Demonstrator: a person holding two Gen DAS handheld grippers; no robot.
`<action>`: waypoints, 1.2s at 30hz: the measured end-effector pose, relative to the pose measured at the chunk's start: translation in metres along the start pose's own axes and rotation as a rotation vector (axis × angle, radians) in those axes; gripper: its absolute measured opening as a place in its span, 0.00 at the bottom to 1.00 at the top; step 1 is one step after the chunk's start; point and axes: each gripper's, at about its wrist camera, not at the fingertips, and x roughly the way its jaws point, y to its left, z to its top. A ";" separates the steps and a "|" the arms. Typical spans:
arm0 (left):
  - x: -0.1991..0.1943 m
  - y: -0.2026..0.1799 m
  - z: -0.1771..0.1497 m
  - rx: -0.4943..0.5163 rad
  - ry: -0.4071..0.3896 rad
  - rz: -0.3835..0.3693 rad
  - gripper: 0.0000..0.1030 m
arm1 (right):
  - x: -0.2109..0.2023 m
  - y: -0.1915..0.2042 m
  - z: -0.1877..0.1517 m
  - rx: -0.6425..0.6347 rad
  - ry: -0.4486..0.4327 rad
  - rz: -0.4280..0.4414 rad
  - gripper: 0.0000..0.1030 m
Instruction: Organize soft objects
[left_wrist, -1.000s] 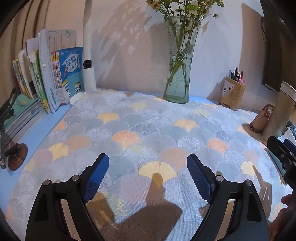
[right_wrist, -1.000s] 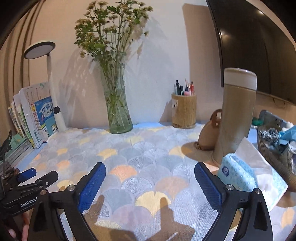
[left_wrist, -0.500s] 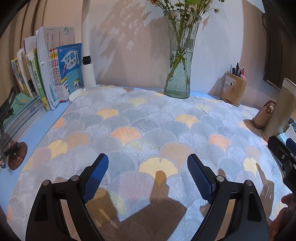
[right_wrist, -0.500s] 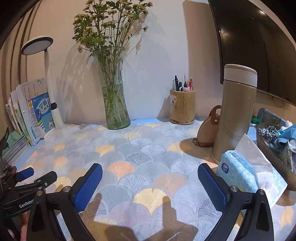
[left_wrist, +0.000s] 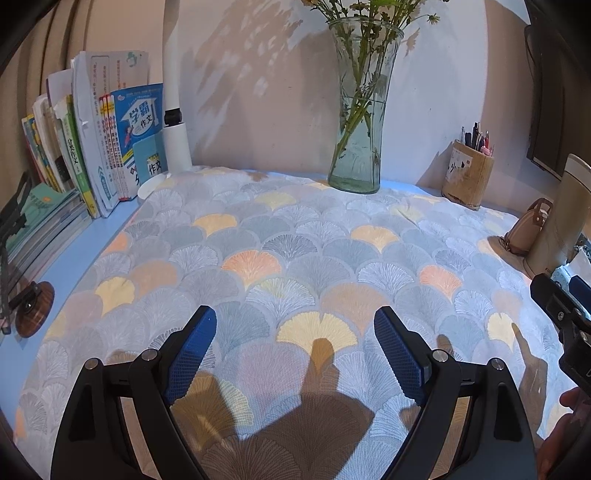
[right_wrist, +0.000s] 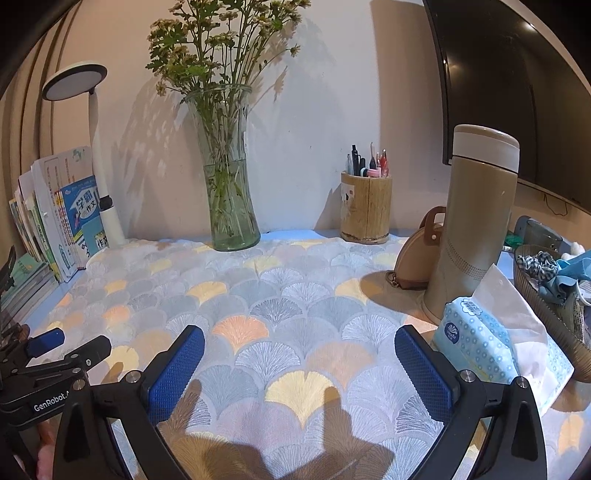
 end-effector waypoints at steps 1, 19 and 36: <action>-0.001 0.000 0.000 -0.002 0.001 0.002 0.84 | 0.000 0.000 0.000 -0.002 0.000 0.000 1.00; 0.002 0.001 0.000 -0.001 0.013 0.004 0.84 | 0.002 0.000 -0.001 -0.003 0.015 -0.003 1.00; 0.003 0.001 -0.001 0.001 0.021 0.003 0.84 | 0.004 0.001 -0.003 -0.001 0.027 -0.003 1.00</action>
